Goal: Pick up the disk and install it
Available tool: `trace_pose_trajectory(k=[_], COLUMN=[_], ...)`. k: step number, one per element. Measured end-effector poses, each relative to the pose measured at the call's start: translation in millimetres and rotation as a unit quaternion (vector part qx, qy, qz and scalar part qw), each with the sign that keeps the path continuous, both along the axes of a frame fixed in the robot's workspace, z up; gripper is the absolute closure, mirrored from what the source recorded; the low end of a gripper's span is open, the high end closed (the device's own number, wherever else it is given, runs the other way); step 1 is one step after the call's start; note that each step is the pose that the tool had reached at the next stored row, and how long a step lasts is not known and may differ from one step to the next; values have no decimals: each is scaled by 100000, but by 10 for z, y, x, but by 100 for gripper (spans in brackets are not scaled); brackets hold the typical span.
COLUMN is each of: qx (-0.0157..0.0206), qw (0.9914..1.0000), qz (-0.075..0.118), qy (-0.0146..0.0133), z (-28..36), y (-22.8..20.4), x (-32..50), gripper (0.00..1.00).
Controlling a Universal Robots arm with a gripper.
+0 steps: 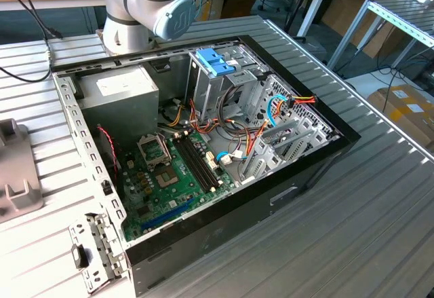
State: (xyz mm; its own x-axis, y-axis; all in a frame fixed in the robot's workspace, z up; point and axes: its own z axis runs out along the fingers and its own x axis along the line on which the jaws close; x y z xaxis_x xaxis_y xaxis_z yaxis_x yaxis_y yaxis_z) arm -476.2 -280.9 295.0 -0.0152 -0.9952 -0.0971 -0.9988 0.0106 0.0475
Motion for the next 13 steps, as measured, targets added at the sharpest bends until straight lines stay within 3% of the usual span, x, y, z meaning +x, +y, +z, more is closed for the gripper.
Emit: trace_pose_trajectory(k=[13], qx=[6], qw=[100000], qz=[1], qy=[-1], z=[32], y=[0], x=[0], gripper=[62])
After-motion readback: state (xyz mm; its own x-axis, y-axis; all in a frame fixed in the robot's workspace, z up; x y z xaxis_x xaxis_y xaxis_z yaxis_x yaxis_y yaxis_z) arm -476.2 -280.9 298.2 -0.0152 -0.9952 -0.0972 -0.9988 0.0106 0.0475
